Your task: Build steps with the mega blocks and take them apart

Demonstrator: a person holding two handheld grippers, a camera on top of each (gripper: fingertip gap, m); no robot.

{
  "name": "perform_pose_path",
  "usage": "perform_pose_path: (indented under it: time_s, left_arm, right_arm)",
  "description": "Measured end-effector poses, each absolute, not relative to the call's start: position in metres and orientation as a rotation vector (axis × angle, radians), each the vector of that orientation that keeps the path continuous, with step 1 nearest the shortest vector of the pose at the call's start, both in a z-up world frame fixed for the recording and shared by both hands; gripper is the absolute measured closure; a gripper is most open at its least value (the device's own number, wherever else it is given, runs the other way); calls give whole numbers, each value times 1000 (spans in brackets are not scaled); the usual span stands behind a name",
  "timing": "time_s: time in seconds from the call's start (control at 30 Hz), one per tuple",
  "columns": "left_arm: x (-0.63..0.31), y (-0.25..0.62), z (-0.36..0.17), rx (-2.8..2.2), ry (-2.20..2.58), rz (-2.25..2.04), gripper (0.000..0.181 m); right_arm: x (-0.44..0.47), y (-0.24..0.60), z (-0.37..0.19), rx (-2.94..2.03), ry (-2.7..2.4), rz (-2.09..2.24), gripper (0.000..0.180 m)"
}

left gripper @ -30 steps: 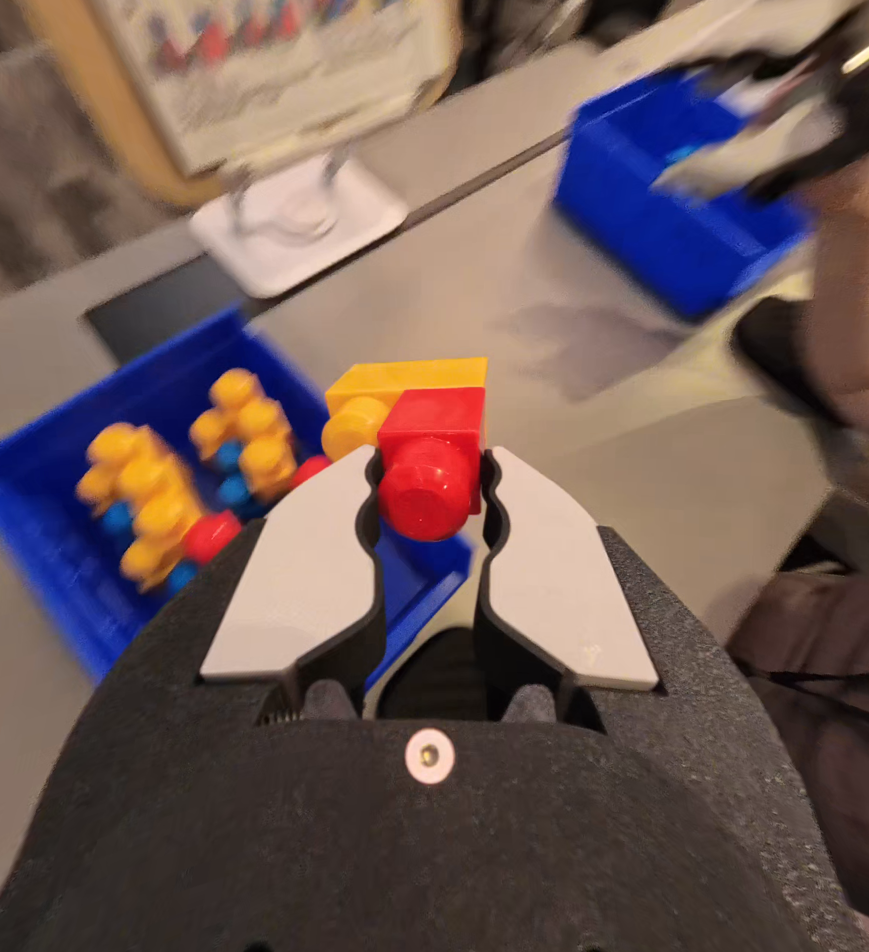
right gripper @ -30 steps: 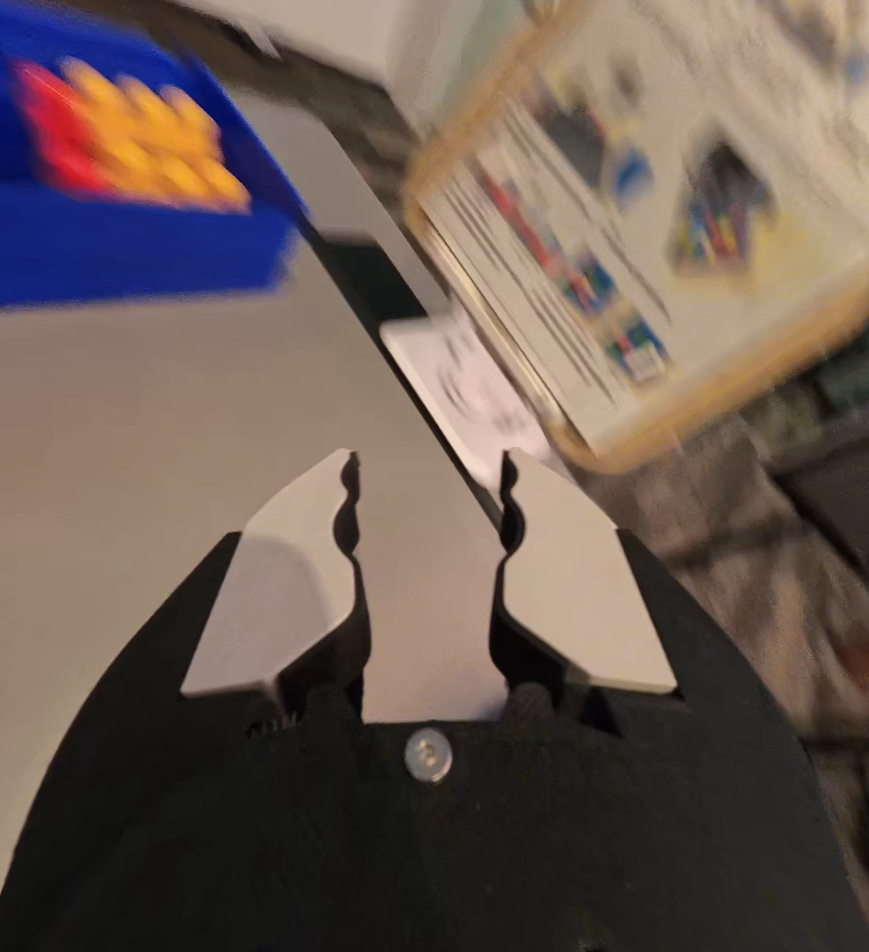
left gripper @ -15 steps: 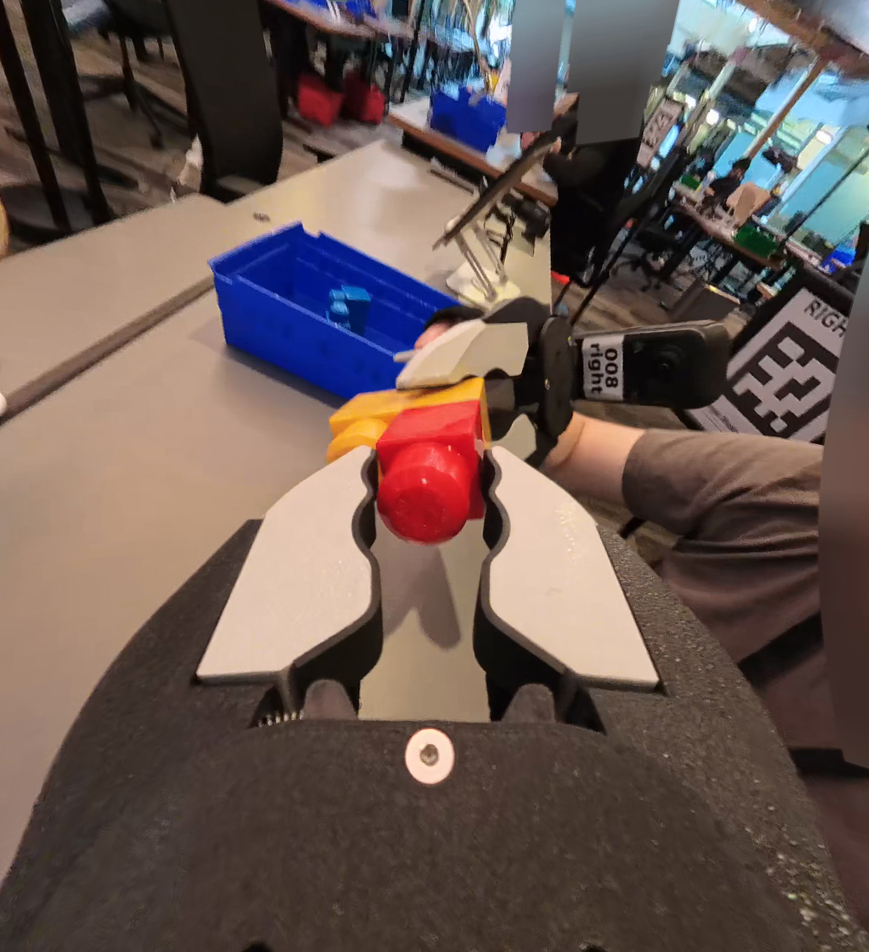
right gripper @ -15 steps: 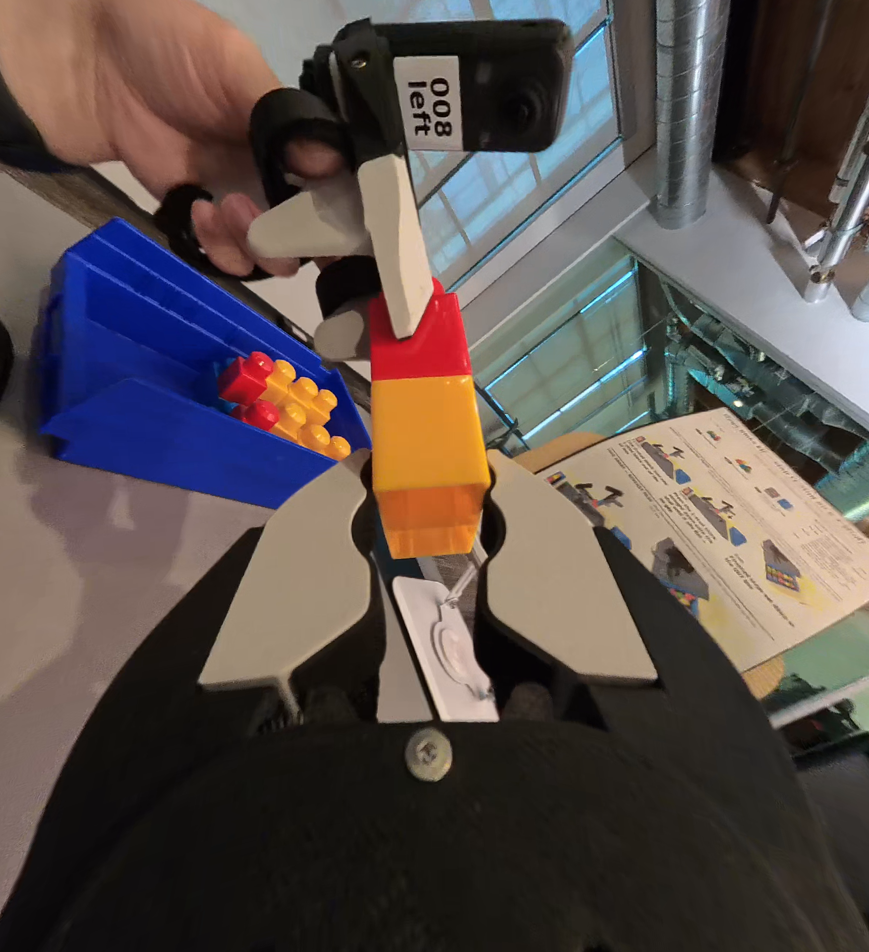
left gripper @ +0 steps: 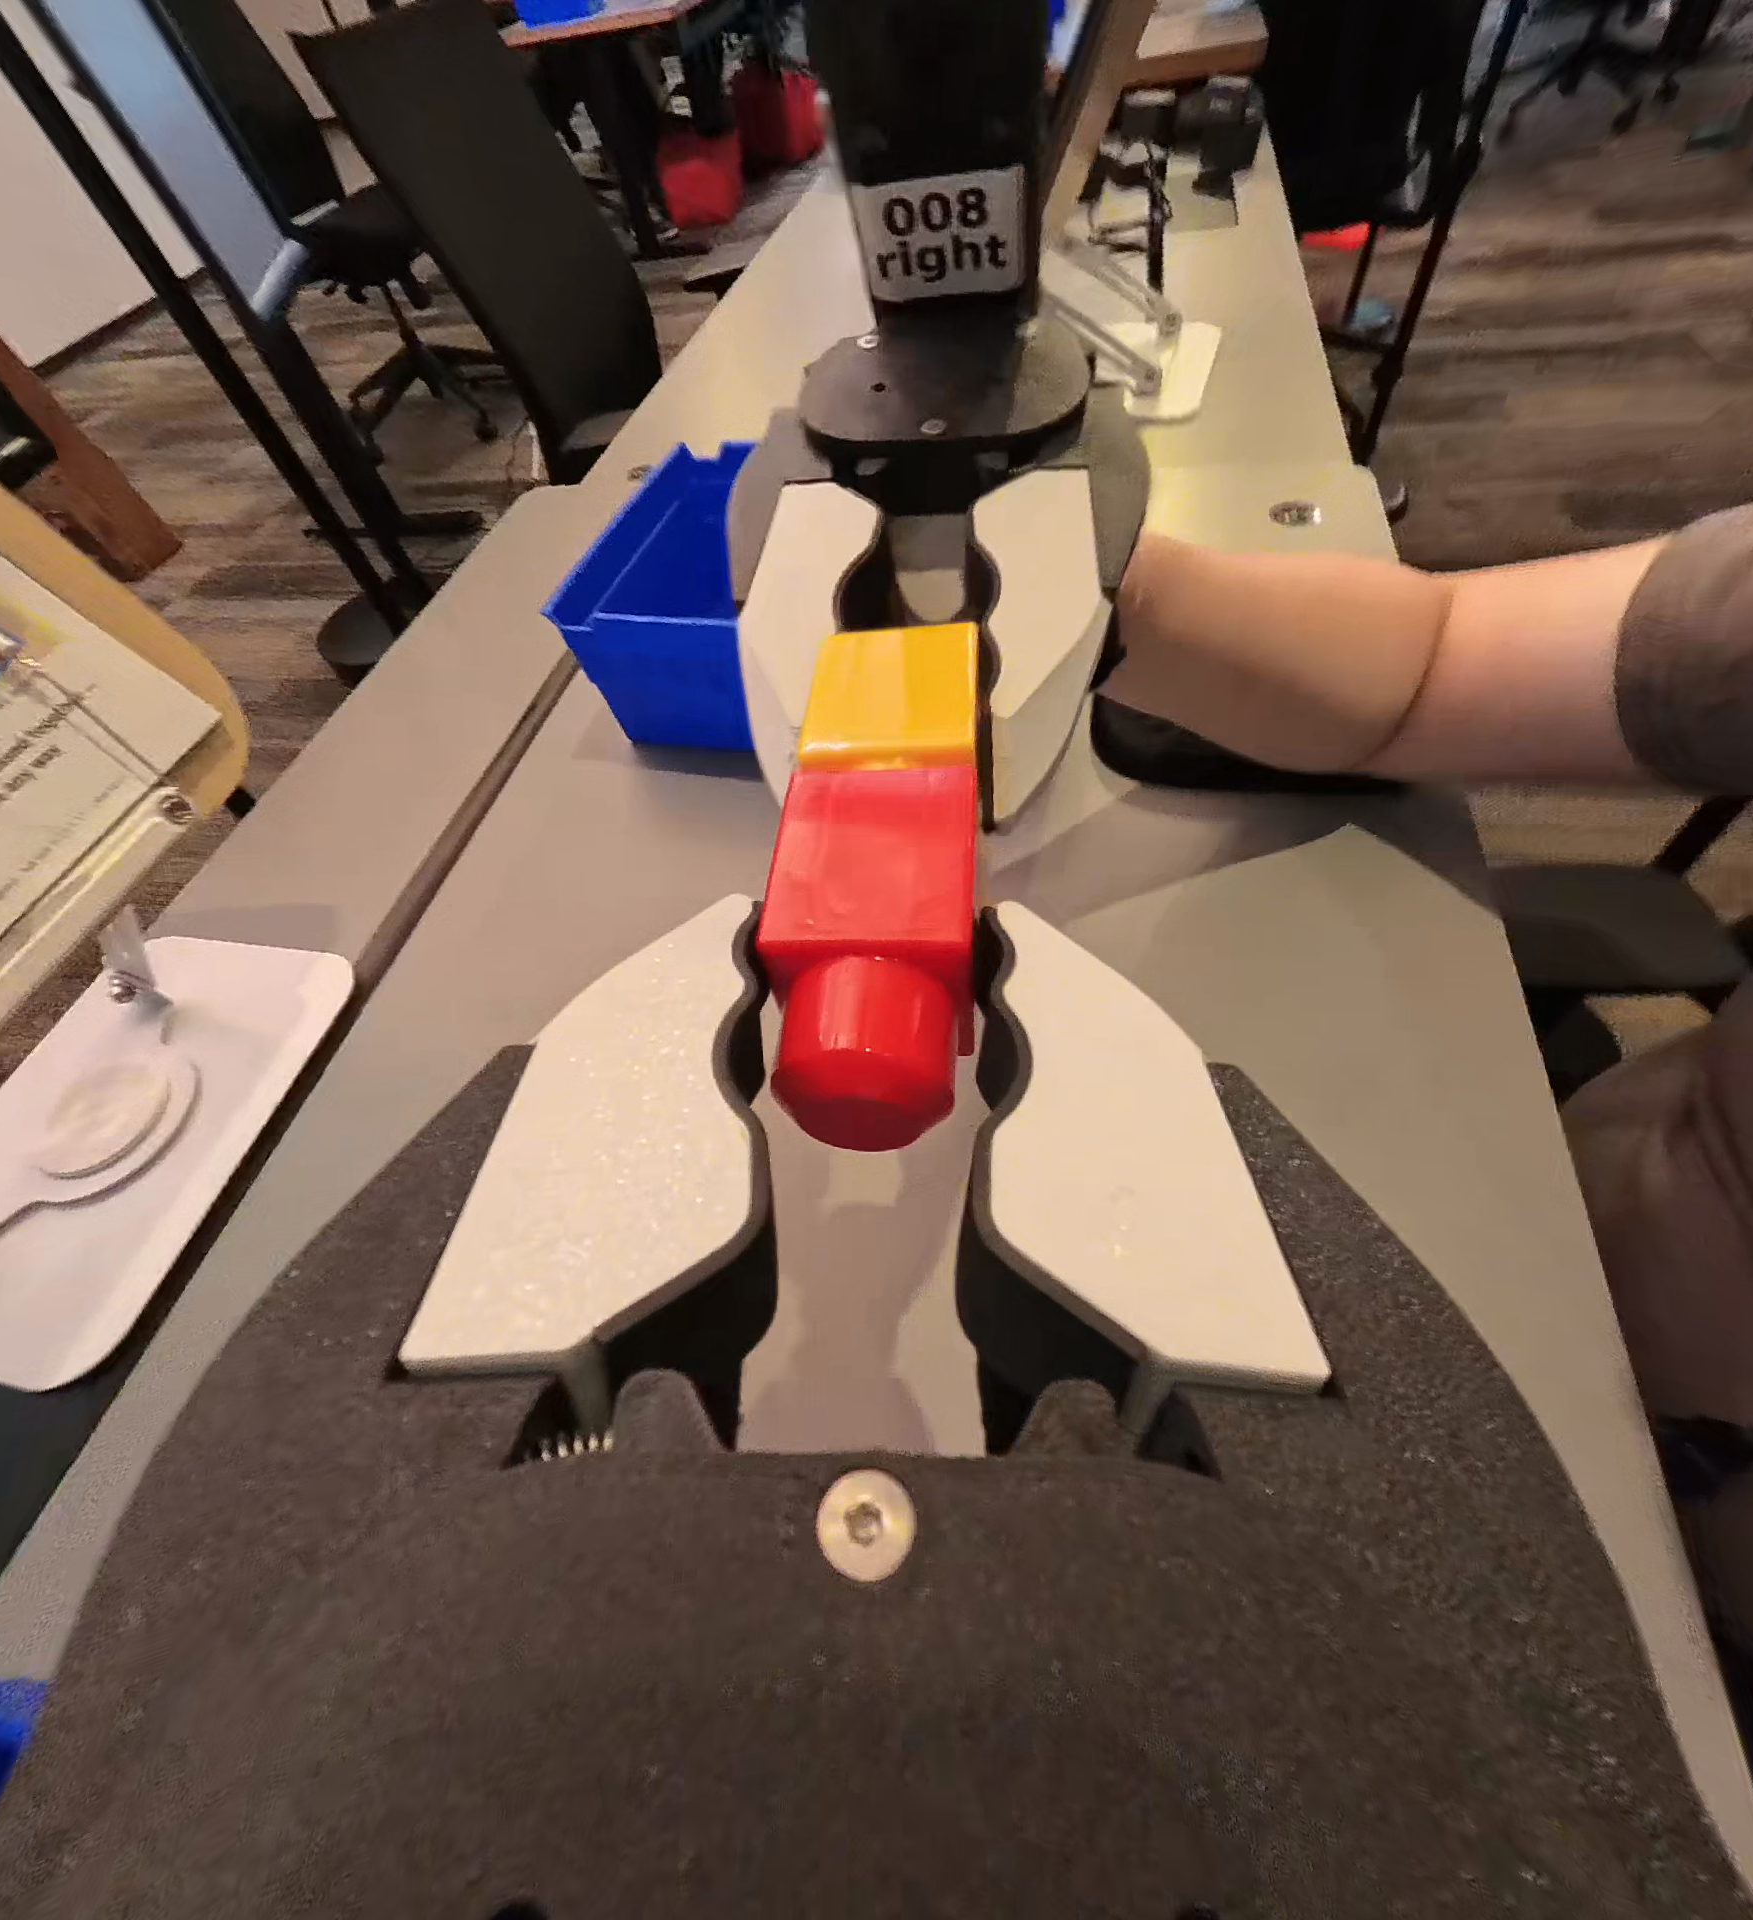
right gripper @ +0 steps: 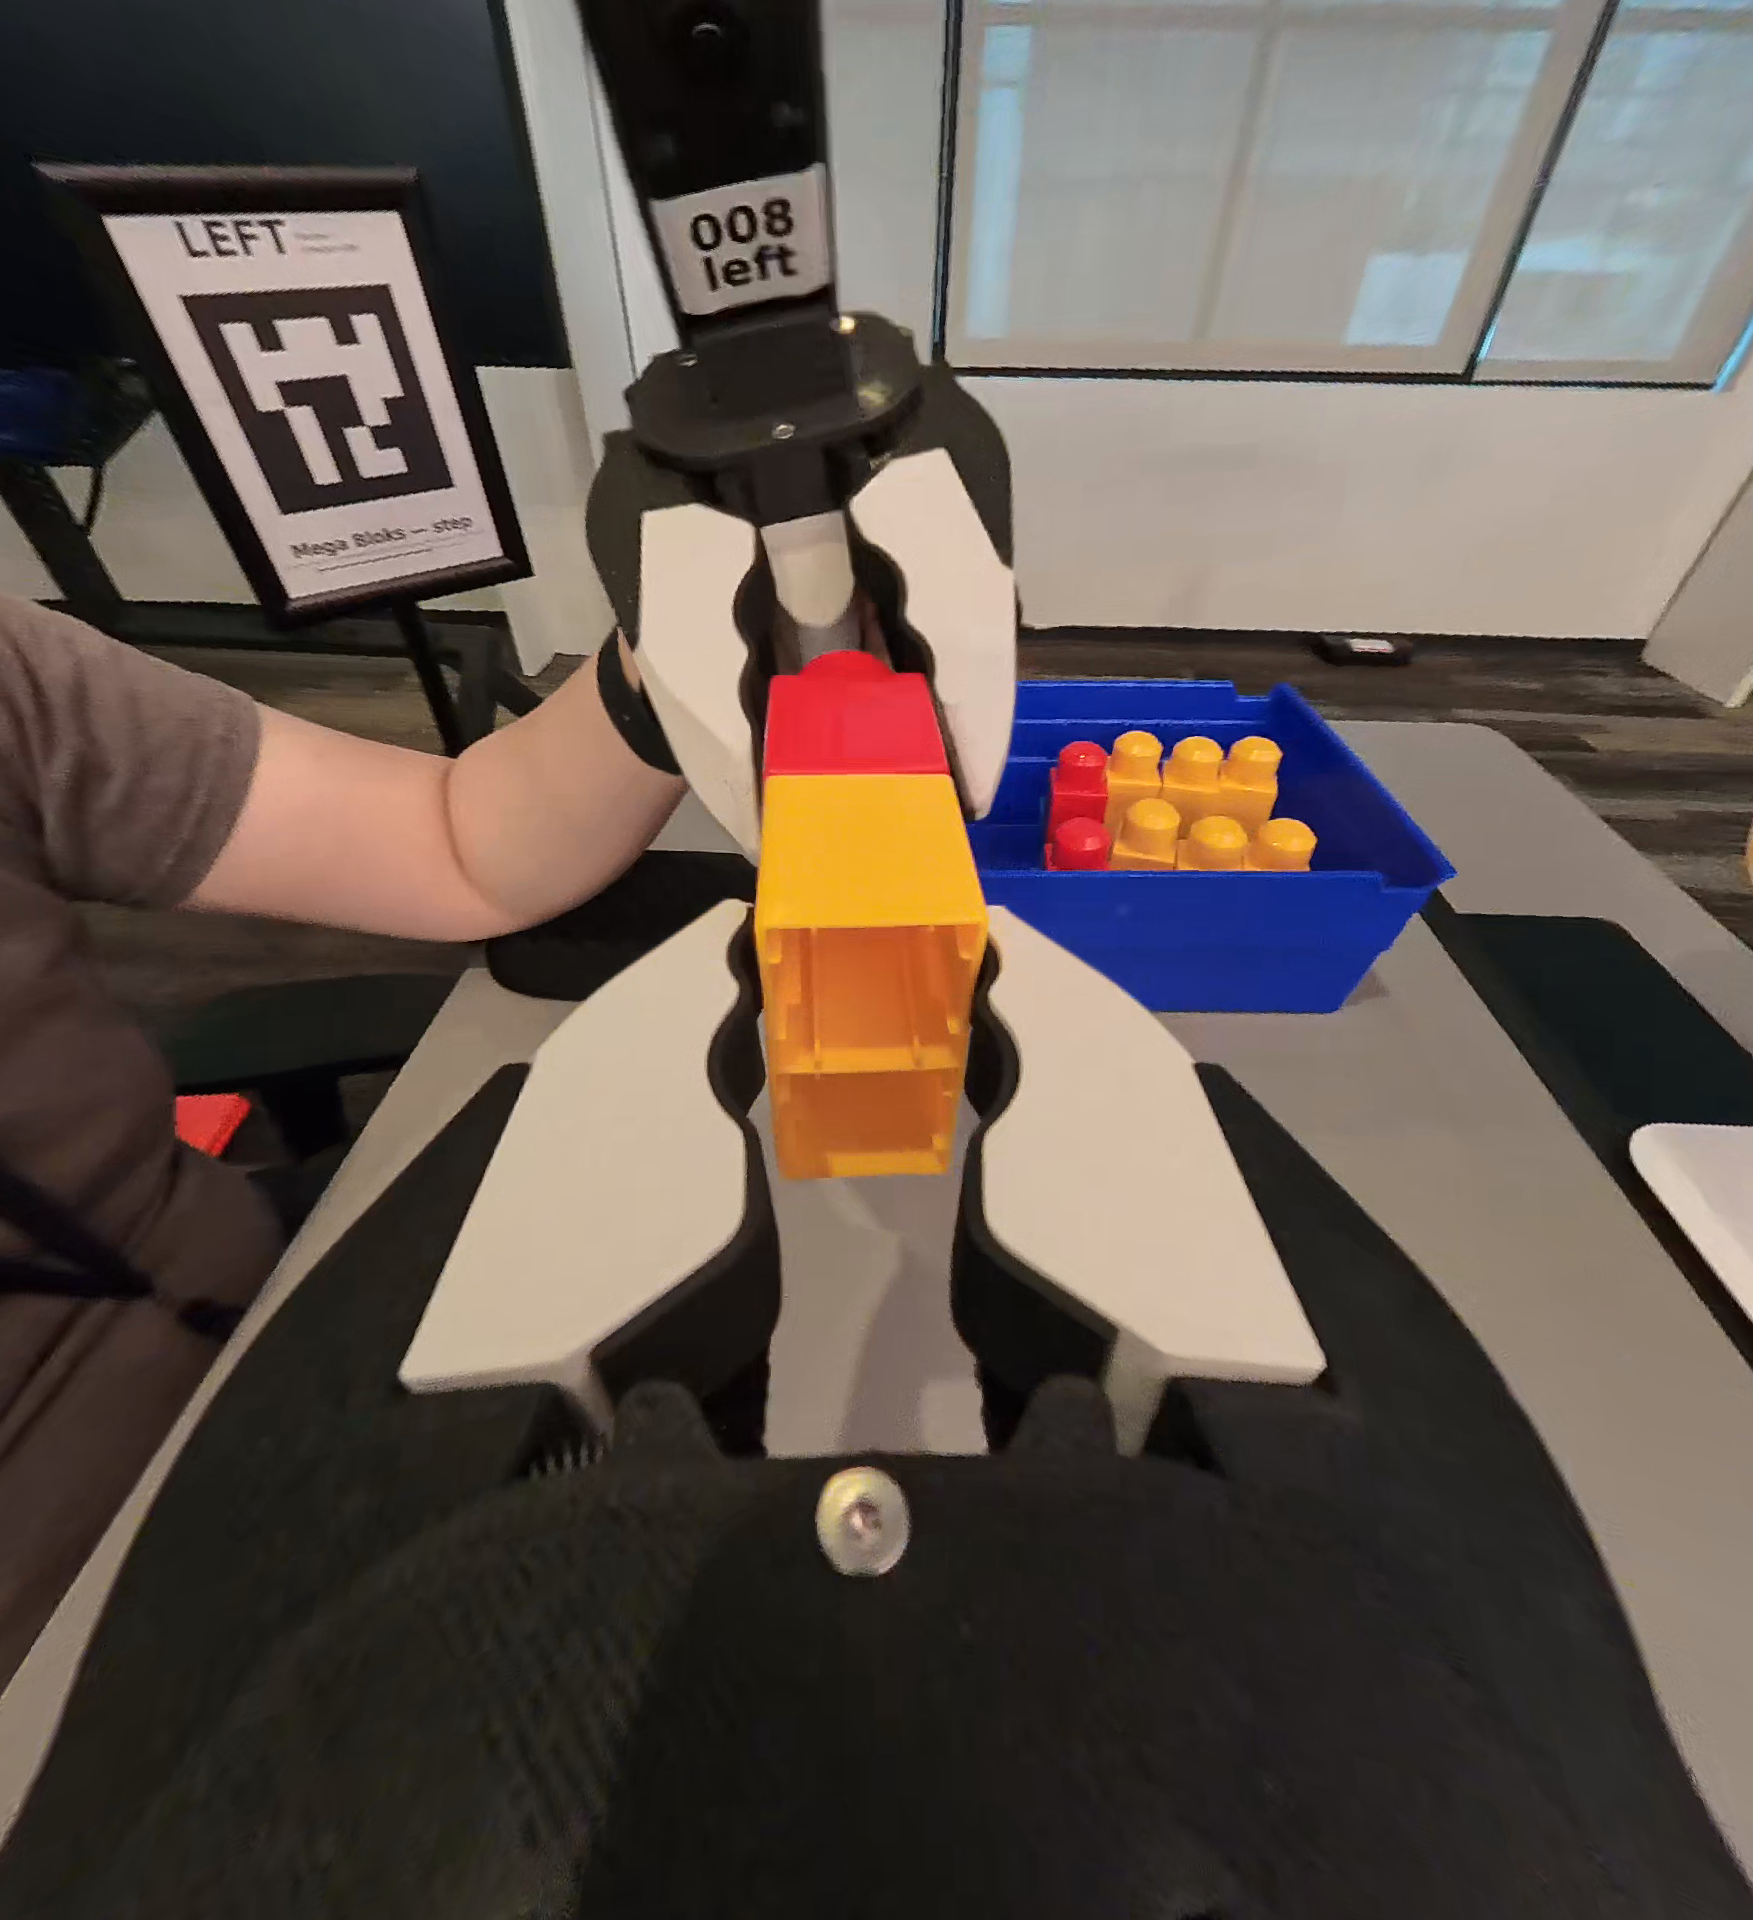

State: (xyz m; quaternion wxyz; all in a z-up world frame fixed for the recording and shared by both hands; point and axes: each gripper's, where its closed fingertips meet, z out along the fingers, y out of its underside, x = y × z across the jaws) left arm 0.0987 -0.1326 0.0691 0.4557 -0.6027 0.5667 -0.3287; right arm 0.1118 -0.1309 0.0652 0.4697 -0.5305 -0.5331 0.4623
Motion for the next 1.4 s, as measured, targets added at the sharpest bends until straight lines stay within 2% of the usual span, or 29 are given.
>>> perform_pose_path:
  time_s: [0.17,0.23,0.37,0.53,0.63,0.7,0.77,0.87,0.93,1.07,1.2,1.27,1.33,1.4]
  left_arm:
    - [52,-125,123,-1396,1152,-1041,143]
    - [36,-123,126,-1405,1143,-1024,143]
    - [34,-118,113,-1452,1196,-868,142]
    - [53,-120,98,-1506,1236,-892,142]
    - [63,-118,86,-1559,1247,-921,142]
    - [72,-118,79,-1591,1233,-976,142]
    - [82,-118,71,-1628,1227,-1035,142]
    - [97,-122,57,-1688,1240,-1127,142]
    - [105,-126,50,-1732,1243,-1211,142]
    - [112,-134,48,-1754,1234,-1352,142]
    - [116,-148,48,-1737,1292,-1429,142]
    - [119,-154,52,-1712,1297,-1477,142]
    - [120,-161,57,-1687,1303,-1536,142]
    - [112,-164,64,-1689,1338,-1534,136]
  right_arm:
    - [173,-94,85,-1374,-1203,998,143]
    - [223,-69,79,-1547,-1150,842,143]
    - [376,-11,19,-2076,-815,260,142]
    - [445,-18,-61,-2512,-477,496,142]
    - [464,-6,-78,-2546,-415,396,137]
    - [457,7,-57,-2424,-434,354,131]
    - [430,14,-13,-2210,-531,324,129]
    - [332,-10,68,-1700,-897,326,120]
    - [254,-59,96,-1312,-1182,293,119]
    - [147,-132,77,-918,-1510,159,114]
    - [105,-145,57,-817,-1544,30,113]
    - [98,-145,54,-817,-1535,24,123]
    - [99,-144,57,-807,-1511,-9,143]
    - [108,-143,68,-821,-1496,-22,143]
